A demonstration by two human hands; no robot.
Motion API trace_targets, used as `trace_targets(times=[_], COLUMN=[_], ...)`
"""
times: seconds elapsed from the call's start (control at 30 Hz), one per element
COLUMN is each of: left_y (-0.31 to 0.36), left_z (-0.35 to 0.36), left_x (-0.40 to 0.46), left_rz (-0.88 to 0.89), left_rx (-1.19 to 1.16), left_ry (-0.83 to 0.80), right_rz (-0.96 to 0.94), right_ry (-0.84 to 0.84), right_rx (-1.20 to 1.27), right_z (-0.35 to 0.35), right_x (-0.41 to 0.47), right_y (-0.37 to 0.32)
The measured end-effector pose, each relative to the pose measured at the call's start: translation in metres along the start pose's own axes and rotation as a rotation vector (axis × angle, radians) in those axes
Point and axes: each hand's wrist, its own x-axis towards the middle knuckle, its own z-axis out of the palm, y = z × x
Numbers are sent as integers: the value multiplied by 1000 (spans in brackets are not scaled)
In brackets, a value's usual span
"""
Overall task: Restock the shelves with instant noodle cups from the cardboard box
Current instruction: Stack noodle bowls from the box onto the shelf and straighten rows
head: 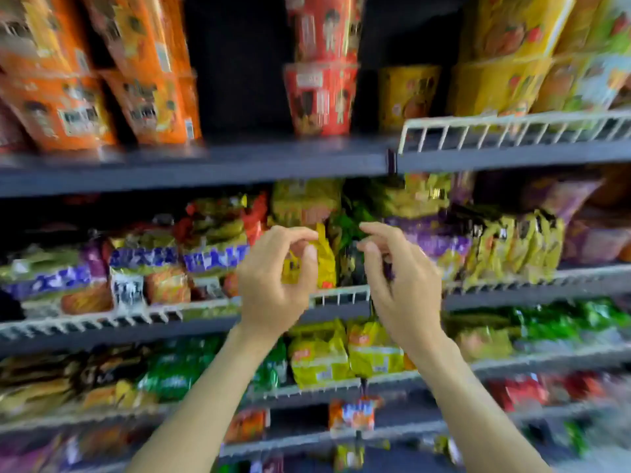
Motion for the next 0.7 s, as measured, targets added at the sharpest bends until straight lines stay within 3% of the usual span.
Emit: trace_targets(times=[0.1, 0.23, 0.3, 0.37, 0.43, 0.5, 0.7], left_y=[0, 1, 2, 10, 20, 30, 24], left_z=[-19, -42, -48, -49, -47, -46, -38], left_x=[-80, -184, -235, -289, -345, -402, -563], left_rz=[-191, -483, -697, -1010, -1387, -1638, -1876], left_rx=[-42, 4, 4, 8, -44, -52, 125], left_ry=[-234, -720, -939, -1058, -1028, -947, -838], right_rz=[130, 365, 494, 666, 798, 881, 895], right_ry=[-174, -467, -633, -815, -961, -1083, -1336], right_rx=[-28, -48, -83, -105, -133, -132, -136], right_z=[-1, -7, -10, -13, -15, -14, 14], right_x=[-96, -221, -279, -331, -375, -414, -520], right_y=[-4, -5, -1, 6, 13, 19, 63])
